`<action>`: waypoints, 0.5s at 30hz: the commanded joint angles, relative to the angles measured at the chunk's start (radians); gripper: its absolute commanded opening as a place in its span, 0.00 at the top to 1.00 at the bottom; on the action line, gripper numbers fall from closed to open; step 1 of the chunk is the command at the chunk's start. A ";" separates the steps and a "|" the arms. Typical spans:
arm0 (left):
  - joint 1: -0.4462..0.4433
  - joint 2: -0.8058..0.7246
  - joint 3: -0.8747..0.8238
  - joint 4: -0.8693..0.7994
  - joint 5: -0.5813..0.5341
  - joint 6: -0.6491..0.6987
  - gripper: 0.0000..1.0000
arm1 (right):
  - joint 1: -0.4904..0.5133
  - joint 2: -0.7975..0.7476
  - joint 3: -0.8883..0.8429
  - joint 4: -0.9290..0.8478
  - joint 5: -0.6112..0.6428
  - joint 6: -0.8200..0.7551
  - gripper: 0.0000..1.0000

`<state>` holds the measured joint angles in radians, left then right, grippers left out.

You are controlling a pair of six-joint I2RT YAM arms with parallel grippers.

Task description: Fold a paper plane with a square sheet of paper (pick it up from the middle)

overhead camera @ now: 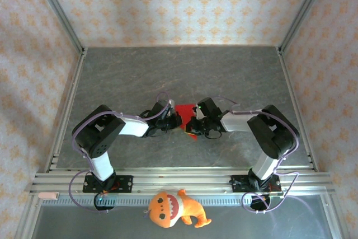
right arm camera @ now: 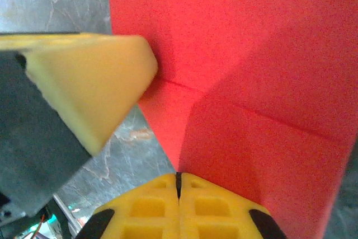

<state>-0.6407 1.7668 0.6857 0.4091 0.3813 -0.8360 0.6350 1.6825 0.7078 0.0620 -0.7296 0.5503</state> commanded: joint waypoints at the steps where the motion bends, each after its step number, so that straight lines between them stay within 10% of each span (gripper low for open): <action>1: 0.001 0.032 -0.035 -0.095 -0.058 -0.018 0.99 | -0.011 -0.080 -0.101 -0.086 0.025 -0.067 0.99; 15: -0.046 -0.197 -0.173 0.020 -0.158 -0.203 0.96 | -0.044 -0.478 -0.230 -0.001 0.258 -0.062 0.85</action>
<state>-0.6762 1.6295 0.5285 0.4576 0.2958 -0.9905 0.5945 1.2675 0.4911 -0.0254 -0.6083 0.4755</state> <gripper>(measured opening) 0.049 0.123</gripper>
